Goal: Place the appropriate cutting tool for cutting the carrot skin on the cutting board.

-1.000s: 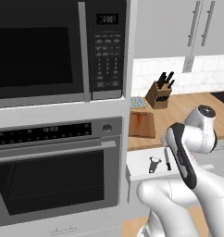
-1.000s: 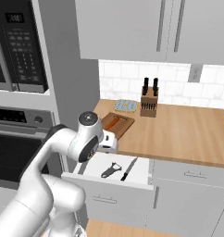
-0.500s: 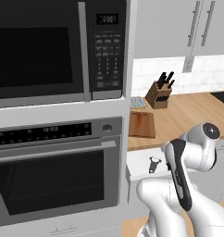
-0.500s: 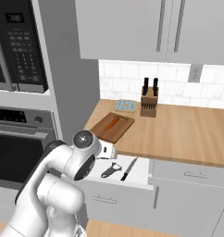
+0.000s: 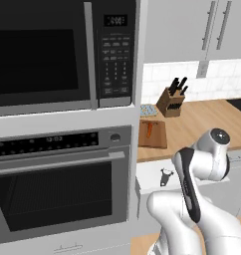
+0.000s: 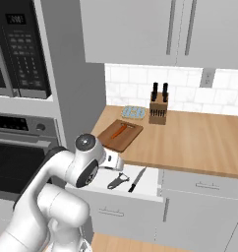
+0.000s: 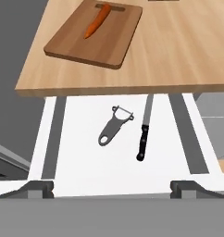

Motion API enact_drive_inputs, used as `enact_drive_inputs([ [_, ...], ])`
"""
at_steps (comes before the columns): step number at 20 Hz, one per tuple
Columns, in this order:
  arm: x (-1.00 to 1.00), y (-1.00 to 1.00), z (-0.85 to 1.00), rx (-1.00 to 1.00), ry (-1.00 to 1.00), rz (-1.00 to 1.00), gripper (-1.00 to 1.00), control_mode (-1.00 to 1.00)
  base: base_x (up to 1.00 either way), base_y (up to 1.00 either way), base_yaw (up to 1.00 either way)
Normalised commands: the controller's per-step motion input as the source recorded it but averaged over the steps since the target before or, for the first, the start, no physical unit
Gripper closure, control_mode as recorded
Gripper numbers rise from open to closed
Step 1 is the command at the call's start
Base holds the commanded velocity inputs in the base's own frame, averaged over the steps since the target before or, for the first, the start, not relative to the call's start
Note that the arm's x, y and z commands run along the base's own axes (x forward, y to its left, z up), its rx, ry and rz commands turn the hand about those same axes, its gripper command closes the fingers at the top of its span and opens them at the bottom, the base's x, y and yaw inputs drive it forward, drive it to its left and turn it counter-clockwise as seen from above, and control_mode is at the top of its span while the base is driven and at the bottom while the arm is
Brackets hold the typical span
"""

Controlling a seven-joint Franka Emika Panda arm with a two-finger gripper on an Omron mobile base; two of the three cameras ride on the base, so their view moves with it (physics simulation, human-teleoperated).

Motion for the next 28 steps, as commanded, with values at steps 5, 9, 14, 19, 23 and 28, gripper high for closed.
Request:
enact_drive_inputs([
  [5,0.0,0.0,-0.37,0.0,-0.02,-0.02,-1.0,-1.0,0.0,0.0,0.0],
  [9,0.0,0.08,-0.52,0.0,-0.06,-0.06,-1.0,-1.0,0.0,0.0,0.0],
  [14,-0.11,0.07,-0.1,0.0,-0.01,-0.01,-1.0,-1.0,0.0,0.0,0.0],
  [19,0.0,0.44,-0.24,0.0,-0.01,-0.05,-1.0,-1.0,0.0,0.0,0.0],
  [23,0.0,0.27,-0.13,0.0,-0.01,-0.04,-1.0,-1.0,0.0,0.0,0.0],
  [28,0.0,0.0,-0.23,0.0,0.0,0.0,-1.0,-1.0,0.0,0.0,0.0],
])
